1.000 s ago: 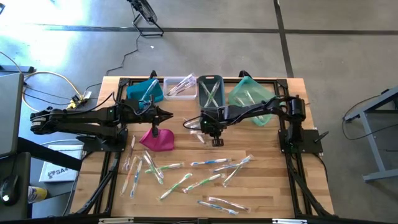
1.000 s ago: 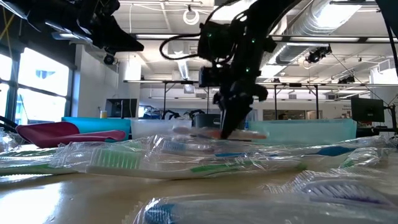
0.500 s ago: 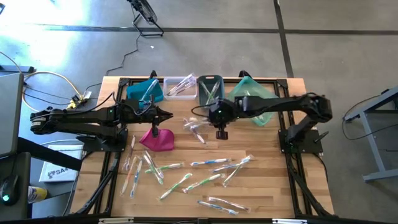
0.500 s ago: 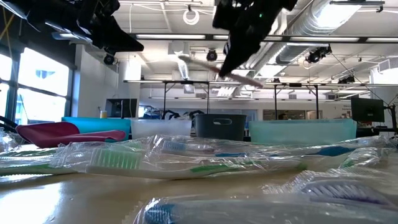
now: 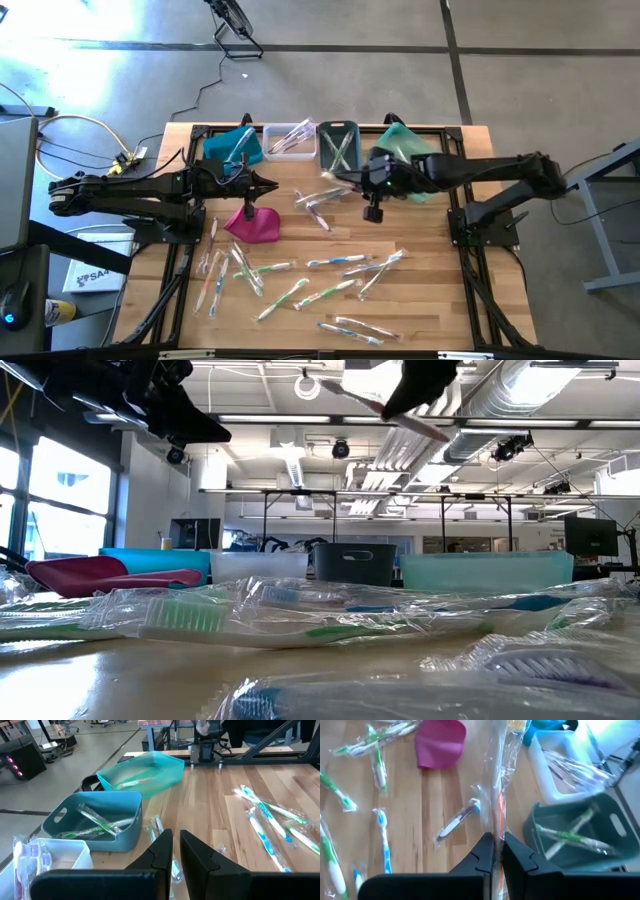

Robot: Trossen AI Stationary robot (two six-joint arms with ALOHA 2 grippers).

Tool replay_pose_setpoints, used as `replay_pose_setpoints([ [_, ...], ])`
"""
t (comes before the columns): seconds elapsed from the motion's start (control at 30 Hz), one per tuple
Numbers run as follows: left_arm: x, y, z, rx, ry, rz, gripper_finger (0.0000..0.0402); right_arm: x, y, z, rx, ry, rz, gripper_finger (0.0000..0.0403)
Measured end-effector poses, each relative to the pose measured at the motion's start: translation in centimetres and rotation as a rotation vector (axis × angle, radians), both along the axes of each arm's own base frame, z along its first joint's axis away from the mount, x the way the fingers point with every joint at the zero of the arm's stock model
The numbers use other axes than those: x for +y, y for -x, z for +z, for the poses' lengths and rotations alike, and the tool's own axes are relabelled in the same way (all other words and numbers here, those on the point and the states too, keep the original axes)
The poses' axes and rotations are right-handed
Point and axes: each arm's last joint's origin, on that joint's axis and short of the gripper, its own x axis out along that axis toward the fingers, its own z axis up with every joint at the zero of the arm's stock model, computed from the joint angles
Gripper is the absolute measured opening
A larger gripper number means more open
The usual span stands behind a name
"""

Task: Pick & Place Toothbrushes
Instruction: Put the orange toothbrush into the light blue bin

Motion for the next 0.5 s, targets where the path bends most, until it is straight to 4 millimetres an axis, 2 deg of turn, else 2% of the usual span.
replay_pose_setpoints([
  [0.3,0.0,0.0,0.0,-0.001,0.0,0.0,0.0029,3.3,1.2,-0.3,0.046,0.013,-0.087,0.0013],
  [0.5,0.0,0.0,0.0,-0.001,-0.001,0.001,0.0029,4.5,1.7,-0.4,0.048,0.035,-0.133,0.0013],
])
